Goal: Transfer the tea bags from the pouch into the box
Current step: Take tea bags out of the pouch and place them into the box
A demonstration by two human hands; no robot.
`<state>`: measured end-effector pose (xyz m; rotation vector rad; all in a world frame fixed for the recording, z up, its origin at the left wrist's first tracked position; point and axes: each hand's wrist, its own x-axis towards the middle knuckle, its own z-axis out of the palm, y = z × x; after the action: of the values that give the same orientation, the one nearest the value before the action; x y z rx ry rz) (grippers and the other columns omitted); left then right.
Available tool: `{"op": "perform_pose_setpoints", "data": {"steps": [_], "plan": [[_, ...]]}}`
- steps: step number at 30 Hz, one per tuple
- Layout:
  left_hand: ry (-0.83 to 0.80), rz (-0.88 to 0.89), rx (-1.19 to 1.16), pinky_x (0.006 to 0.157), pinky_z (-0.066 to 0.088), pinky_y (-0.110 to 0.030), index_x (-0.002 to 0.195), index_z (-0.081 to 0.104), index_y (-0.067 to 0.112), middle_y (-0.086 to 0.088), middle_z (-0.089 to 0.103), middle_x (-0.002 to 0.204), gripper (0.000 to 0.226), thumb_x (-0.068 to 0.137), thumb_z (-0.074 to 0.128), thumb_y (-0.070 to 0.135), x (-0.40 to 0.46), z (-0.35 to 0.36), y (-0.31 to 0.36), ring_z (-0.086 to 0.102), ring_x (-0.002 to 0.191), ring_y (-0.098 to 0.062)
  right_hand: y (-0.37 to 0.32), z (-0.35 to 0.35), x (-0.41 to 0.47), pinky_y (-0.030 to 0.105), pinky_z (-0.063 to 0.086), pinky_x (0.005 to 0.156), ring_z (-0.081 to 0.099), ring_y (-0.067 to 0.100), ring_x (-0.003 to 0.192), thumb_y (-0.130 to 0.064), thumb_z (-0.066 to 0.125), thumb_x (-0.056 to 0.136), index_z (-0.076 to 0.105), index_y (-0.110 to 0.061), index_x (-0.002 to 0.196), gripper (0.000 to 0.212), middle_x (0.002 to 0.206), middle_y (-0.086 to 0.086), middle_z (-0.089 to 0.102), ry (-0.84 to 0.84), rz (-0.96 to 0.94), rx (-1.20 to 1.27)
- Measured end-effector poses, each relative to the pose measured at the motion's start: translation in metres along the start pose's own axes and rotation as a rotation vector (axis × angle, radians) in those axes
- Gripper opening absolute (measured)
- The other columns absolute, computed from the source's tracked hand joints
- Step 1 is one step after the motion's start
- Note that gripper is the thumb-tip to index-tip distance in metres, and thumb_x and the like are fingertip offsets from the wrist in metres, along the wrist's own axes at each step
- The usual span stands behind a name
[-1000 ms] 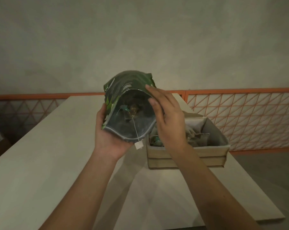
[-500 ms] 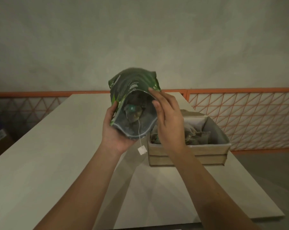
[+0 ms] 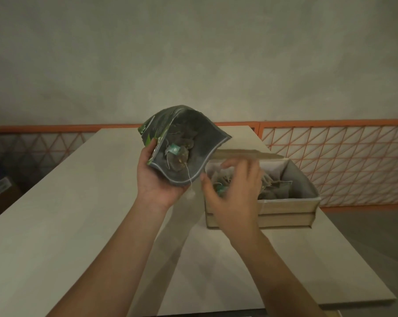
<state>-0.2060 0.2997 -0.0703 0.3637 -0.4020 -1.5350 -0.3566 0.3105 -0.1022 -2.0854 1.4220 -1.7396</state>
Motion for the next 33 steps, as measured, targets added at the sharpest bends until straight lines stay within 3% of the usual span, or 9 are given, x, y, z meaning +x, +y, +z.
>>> {"op": "perform_pose_setpoints", "data": {"steps": [4,11,15,18,20,22,25,28,33], "plan": [[-0.045,0.006,-0.023,0.093,0.056,-0.041,0.126,0.069,0.017,-0.013,0.063,0.136,0.051,0.095,0.048,0.051,-0.002,0.005,0.000,0.064,0.115,-0.033,0.002,0.009,-0.016,0.037,0.030,0.088,0.042,0.017,0.109,-0.067,0.053,0.080,0.072,-0.036,0.088,0.037,0.112,-0.006,0.051,-0.134,-0.093,-0.215],[-0.035,-0.014,0.005,0.085,0.056,-0.038,0.131,0.066,0.018,-0.012,0.062,0.136,0.055,0.092,0.051,0.054,-0.008,0.010,0.001,0.061,0.115,-0.032,-0.007,0.005,-0.014,0.030,0.024,0.084,0.046,0.012,0.104,-0.057,0.055,0.084,0.073,-0.037,0.091,0.028,0.104,-0.011,0.056,-0.092,-0.056,-0.011],[-0.019,-0.026,0.012,0.098,0.052,-0.041,0.146,0.052,0.024,-0.011,0.051,0.150,0.064,0.091,0.053,0.055,-0.007,0.005,0.004,0.050,0.136,-0.032,-0.011,-0.009,0.000,0.038,0.043,0.086,0.059,0.010,0.091,-0.050,0.058,0.087,0.074,-0.031,0.095,0.026,0.092,-0.014,0.064,-0.119,-0.005,0.245],[-0.013,-0.033,0.021,0.092,0.056,-0.044,0.147,0.051,0.028,-0.014,0.053,0.147,0.062,0.091,0.052,0.055,-0.008,0.004,0.000,0.061,0.121,-0.035,-0.016,-0.020,0.012,0.035,0.054,0.074,0.064,0.007,0.082,-0.034,0.063,0.091,0.074,-0.021,0.099,0.020,0.089,-0.008,0.071,-0.139,-0.002,0.327],[-0.008,-0.040,0.021,0.083,0.058,-0.043,0.148,0.049,0.027,-0.016,0.059,0.139,0.064,0.090,0.053,0.055,-0.008,0.004,-0.005,0.069,0.103,-0.035,-0.020,-0.024,0.021,0.028,0.054,0.070,0.064,0.004,0.076,-0.030,0.065,0.092,0.075,-0.020,0.101,0.017,0.086,-0.009,0.073,-0.175,0.036,0.327],[0.006,-0.043,0.037,0.086,0.057,-0.042,0.149,0.049,0.025,-0.016,0.063,0.126,0.066,0.090,0.053,0.056,-0.009,0.002,-0.008,0.070,0.097,-0.033,-0.023,-0.026,0.032,0.023,0.052,0.066,0.063,0.003,0.070,-0.029,0.065,0.092,0.075,-0.020,0.102,0.017,0.083,-0.009,0.073,-0.205,0.059,0.316],[0.029,-0.034,0.084,0.098,0.051,-0.042,0.139,0.059,0.020,-0.016,0.064,0.122,0.061,0.091,0.049,0.057,-0.008,-0.002,-0.013,0.062,0.111,-0.034,-0.032,-0.030,0.049,0.024,0.054,0.067,0.067,0.005,0.069,-0.027,0.067,0.091,0.076,-0.021,0.101,0.015,0.080,-0.010,0.073,-0.242,0.114,0.374],[0.016,-0.033,0.086,0.092,0.056,-0.044,0.125,0.069,0.018,-0.017,0.067,0.121,0.054,0.093,0.046,0.056,-0.011,0.000,-0.016,0.065,0.107,-0.034,-0.041,-0.033,0.060,0.027,0.055,0.065,0.065,0.006,0.065,-0.027,0.066,0.092,0.076,-0.022,0.099,0.013,0.070,-0.012,0.068,-0.242,0.112,0.411],[-0.002,-0.051,0.035,0.090,0.057,-0.046,0.132,0.066,0.019,-0.019,0.057,0.142,0.056,0.093,0.050,0.055,-0.012,0.000,-0.019,0.058,0.125,-0.036,-0.040,-0.047,0.071,0.027,0.055,0.064,0.065,0.004,0.066,-0.027,0.058,0.097,0.070,-0.019,0.097,0.014,0.077,-0.004,0.072,-0.221,0.098,0.465]]}}
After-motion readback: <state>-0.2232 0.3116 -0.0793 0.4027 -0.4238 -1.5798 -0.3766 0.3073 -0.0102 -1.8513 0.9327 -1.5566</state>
